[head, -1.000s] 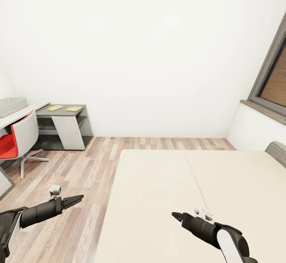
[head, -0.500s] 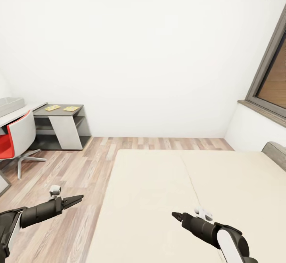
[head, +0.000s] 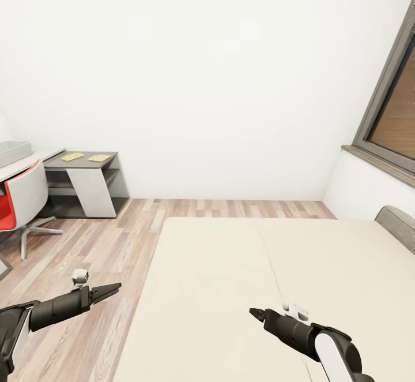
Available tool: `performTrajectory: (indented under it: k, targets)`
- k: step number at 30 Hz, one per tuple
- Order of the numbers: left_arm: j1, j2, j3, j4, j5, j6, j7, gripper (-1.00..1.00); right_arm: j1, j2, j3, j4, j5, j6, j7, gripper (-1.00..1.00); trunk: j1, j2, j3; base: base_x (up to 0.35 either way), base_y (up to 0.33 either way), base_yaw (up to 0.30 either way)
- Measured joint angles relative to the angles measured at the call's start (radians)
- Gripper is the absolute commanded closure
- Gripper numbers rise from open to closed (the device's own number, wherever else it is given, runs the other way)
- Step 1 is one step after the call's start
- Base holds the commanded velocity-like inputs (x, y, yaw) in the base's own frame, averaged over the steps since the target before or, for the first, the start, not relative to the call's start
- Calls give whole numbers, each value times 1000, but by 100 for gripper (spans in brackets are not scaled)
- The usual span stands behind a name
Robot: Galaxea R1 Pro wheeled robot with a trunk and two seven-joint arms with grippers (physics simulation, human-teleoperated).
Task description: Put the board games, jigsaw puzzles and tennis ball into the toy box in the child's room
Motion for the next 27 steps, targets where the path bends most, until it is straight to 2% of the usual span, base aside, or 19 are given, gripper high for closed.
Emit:
performTrajectory:
  k: [27]
  targets:
    - [0, 0, 0, 0, 0, 0, -3, -100, 0, 0, 0, 0, 0, 0, 1, -100, 0, 0, 0, 0, -131, 0]
